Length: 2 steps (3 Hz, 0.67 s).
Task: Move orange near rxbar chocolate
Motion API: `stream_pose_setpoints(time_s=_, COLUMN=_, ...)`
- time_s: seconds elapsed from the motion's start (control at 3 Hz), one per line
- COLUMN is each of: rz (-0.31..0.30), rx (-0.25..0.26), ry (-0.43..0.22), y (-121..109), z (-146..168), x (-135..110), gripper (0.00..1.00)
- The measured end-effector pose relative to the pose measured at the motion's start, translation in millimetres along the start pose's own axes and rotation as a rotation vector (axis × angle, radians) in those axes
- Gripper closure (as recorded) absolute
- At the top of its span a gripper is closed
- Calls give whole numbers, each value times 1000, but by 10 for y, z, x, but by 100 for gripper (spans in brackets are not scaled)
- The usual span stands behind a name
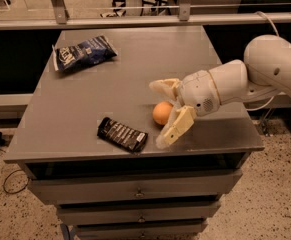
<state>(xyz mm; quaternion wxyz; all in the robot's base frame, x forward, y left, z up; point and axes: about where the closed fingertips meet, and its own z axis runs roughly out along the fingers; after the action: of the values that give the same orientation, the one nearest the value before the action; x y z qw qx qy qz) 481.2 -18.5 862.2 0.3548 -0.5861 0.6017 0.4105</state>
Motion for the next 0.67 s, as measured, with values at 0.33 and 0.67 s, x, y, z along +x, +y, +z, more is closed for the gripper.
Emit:
stream_pose_setpoints(time_s=0.33, rz=-29, rx=42, ry=-29, y=-61, z=-213, x=-123, gripper=0)
stream_pose_setpoints(time_s=0.67, rz=-77, rx=94, ry=-68, y=-166, z=-569, x=-300, gripper=0)
